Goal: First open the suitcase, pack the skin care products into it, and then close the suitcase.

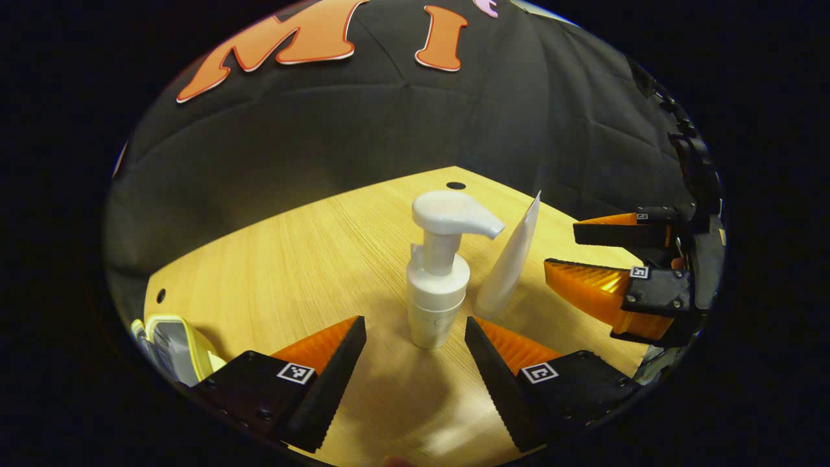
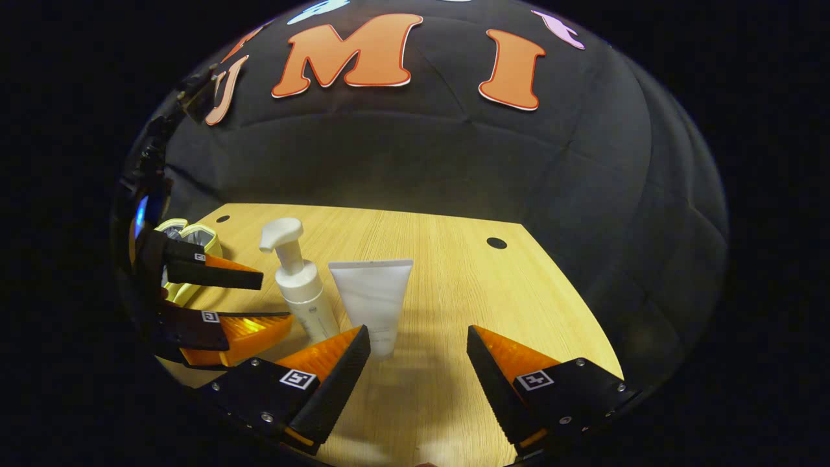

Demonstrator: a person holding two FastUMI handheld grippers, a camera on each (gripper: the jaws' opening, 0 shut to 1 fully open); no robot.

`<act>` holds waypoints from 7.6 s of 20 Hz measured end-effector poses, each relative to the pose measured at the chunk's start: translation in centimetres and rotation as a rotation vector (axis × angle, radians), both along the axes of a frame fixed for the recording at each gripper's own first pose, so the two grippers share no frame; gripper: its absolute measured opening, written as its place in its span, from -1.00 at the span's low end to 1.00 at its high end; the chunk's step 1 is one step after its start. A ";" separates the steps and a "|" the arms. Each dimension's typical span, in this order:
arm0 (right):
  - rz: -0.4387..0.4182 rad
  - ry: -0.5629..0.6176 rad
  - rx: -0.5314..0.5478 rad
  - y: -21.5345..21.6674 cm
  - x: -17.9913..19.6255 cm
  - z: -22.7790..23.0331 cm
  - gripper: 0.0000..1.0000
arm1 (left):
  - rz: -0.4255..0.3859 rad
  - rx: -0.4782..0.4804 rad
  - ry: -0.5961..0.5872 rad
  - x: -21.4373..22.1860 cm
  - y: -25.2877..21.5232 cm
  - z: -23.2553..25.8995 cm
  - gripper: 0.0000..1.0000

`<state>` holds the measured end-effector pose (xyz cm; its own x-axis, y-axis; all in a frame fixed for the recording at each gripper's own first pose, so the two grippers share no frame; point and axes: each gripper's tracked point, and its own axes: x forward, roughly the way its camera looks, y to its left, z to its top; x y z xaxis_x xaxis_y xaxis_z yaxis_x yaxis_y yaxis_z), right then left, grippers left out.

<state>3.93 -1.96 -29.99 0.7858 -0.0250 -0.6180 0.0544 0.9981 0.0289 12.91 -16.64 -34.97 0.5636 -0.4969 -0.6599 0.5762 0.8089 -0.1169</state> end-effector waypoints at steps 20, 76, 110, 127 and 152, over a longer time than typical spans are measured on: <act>-0.005 0.129 0.128 3.5 2.0 -6.2 0.94 | 0.097 0.012 0.079 2.2 1.6 -1.3 0.24; 0.230 0.170 0.349 40.7 2.4 12.3 -0.07 | 0.229 0.081 0.260 -4.7 43.8 4.5 0.25; 0.316 0.562 0.496 44.6 1.9 3.1 -0.17 | 0.418 0.357 0.432 -5.3 45.4 1.7 0.46; 0.220 0.776 0.524 48.7 1.5 -0.9 -0.16 | 0.940 0.297 0.181 -13.0 61.6 12.0 0.54; 0.118 0.222 0.459 36.1 4.0 11.2 0.77 | 1.146 -0.058 0.316 -6.3 74.6 4.3 0.73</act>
